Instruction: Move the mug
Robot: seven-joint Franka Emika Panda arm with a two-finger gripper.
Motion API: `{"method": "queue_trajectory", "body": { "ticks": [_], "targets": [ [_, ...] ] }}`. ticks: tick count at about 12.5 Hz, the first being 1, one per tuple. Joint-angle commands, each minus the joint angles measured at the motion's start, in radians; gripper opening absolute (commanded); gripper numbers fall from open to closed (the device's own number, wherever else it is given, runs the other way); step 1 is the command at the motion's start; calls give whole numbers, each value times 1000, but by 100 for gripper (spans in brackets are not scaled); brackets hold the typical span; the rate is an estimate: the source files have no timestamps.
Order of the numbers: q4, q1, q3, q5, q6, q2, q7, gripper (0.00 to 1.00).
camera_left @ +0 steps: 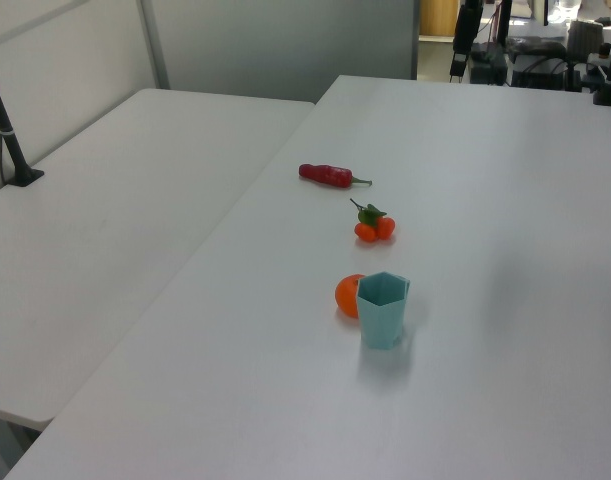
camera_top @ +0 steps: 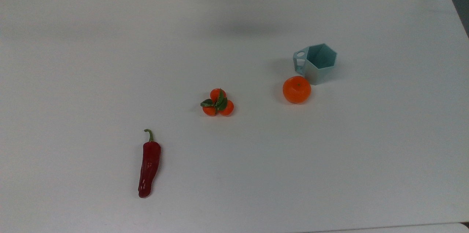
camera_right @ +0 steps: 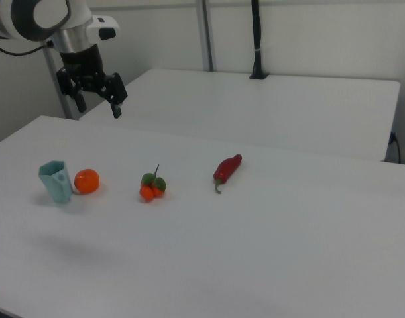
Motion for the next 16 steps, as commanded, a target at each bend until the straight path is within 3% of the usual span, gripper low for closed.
{"method": "queue_trajectory", "body": {
  "ticks": [1,10,16],
  "targets": [
    [-26,5,-2,3,0,-18,-16,100],
    [-29,3,0,12,-12,-21,-36,100],
    [-63,5,34,17,-78,-15,-432,100]
  ]
}}
